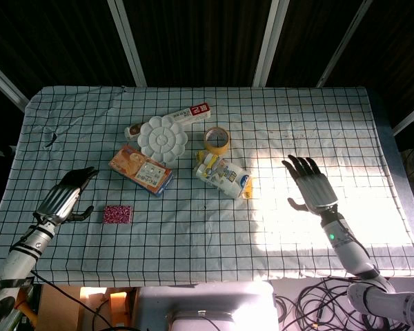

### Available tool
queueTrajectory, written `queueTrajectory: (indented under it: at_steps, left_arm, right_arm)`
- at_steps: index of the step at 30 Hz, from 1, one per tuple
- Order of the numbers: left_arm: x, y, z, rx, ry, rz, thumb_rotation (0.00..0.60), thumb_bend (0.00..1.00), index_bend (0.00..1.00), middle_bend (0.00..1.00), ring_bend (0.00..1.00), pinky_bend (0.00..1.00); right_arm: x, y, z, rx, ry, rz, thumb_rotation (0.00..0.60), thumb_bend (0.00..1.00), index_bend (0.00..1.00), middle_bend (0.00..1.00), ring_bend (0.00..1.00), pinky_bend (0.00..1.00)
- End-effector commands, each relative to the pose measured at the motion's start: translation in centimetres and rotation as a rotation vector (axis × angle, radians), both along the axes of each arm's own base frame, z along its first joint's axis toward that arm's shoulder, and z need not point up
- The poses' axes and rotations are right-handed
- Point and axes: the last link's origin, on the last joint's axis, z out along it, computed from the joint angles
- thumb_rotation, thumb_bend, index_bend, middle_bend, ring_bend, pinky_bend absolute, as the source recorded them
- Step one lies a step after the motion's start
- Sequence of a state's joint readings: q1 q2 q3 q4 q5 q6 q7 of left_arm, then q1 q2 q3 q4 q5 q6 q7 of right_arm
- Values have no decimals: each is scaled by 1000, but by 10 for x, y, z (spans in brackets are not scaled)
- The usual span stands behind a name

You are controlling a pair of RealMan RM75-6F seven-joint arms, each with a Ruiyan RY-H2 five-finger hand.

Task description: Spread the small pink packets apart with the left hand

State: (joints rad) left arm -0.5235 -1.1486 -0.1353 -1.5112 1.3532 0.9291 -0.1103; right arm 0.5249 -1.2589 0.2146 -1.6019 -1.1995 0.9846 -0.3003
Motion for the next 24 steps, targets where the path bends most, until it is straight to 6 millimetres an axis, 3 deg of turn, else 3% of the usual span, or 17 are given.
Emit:
queueTrajectory:
  at_steps: [1,8,13,18,24]
  left_arm:
    - [0,-3,-3,-12,7,7,600,372,0,0,0,12]
    - [1,-26,-12,-76,58,-28,600,373,0,7,0,9]
    - [-3,-54,-28,-182,96,-21,600,376,0,151,72,11]
    - [-4,-61,-50,-136,184,-66,600,372,32,2,0,0]
    - [5,-50,-79,-73,214,-93,600,372,51,0,0,0]
  right_arm:
    - [0,2,1,0,2,3,600,236,0,0,0,0]
    - [-7,26,12,-21,11,34,600,236,0,0,0,0]
    - [-32,60,28,-52,39,33,600,236,0,0,0,0]
    - [-55,84,35,-50,28,-5,600,236,0,0,0,0]
    - [-67,103,41,-49,8,-9,600,236,0,0,0,0]
